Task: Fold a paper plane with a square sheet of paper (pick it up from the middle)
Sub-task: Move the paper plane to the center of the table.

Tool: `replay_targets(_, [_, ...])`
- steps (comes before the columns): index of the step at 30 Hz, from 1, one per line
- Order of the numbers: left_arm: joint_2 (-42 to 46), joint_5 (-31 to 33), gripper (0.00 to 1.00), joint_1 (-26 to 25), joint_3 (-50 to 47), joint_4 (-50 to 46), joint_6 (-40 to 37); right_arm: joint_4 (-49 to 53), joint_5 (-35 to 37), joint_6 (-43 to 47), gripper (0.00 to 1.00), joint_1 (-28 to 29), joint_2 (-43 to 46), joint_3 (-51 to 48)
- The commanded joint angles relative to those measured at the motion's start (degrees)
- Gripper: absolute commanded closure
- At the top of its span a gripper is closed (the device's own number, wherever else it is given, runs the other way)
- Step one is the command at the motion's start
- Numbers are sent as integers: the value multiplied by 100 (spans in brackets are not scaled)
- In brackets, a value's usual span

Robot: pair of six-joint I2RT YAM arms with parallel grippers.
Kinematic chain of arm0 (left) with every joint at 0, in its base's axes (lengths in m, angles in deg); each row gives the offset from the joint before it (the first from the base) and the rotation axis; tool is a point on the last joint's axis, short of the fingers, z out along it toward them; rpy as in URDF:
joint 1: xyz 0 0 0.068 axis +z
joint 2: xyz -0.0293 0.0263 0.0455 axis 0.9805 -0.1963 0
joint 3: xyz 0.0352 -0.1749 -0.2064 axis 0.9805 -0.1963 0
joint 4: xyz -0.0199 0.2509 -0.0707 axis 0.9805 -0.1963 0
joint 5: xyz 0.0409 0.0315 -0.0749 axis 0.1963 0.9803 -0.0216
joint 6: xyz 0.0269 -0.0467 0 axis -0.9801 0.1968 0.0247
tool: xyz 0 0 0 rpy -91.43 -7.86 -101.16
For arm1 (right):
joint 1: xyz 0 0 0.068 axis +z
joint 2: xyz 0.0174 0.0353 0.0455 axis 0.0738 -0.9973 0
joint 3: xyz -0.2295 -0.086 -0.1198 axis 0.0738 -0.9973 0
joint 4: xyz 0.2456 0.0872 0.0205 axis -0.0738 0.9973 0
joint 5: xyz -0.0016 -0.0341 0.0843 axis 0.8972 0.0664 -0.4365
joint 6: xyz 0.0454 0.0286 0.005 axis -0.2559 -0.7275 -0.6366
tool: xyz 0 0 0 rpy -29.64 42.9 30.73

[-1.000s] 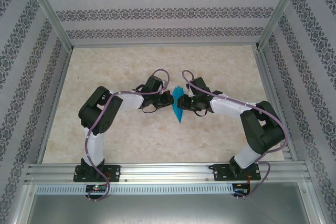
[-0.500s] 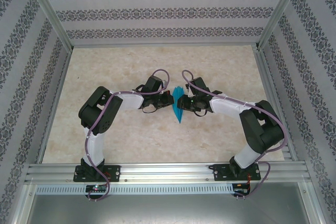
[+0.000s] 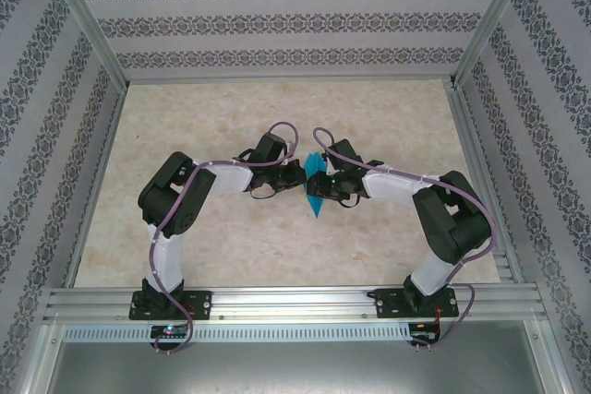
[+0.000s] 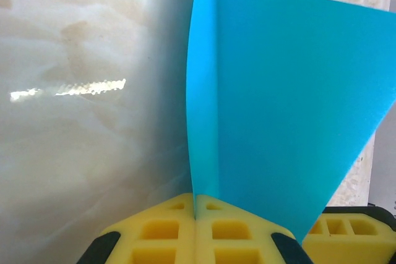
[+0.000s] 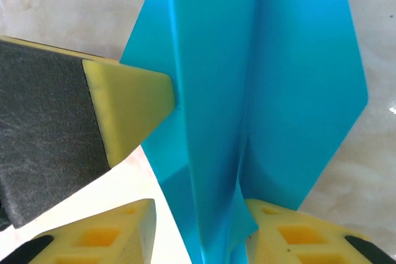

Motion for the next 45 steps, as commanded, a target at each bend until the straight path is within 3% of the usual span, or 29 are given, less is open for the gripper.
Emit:
replay_targets(1, [171,-139,100,49,-28,360,66,7,-54,18,56,62,-117,175])
replay_targets(11, [144,-295,100,49,8,424,75,226,247,36,57,100,-219,275])
replay_targets(19, [83,-242,100,62,51,344,84,407,554,-42,75,101,-148,324])
replay_targets(26, [81,-230,100,58,53,318,84,493,842,-193,83,140,-130,361])
replay_targets(36, [107,-238,100,61,55,303,76,443,842,-422,82,168,-403,480])
replay_targets(41, [255,-33,89,75,109,25,-21,756,967,-344,90,170,-326,588])
replay_targets(45, [659,949,75,156,173,-1009,-201,1335,1286,-73,95,146,-46,710])
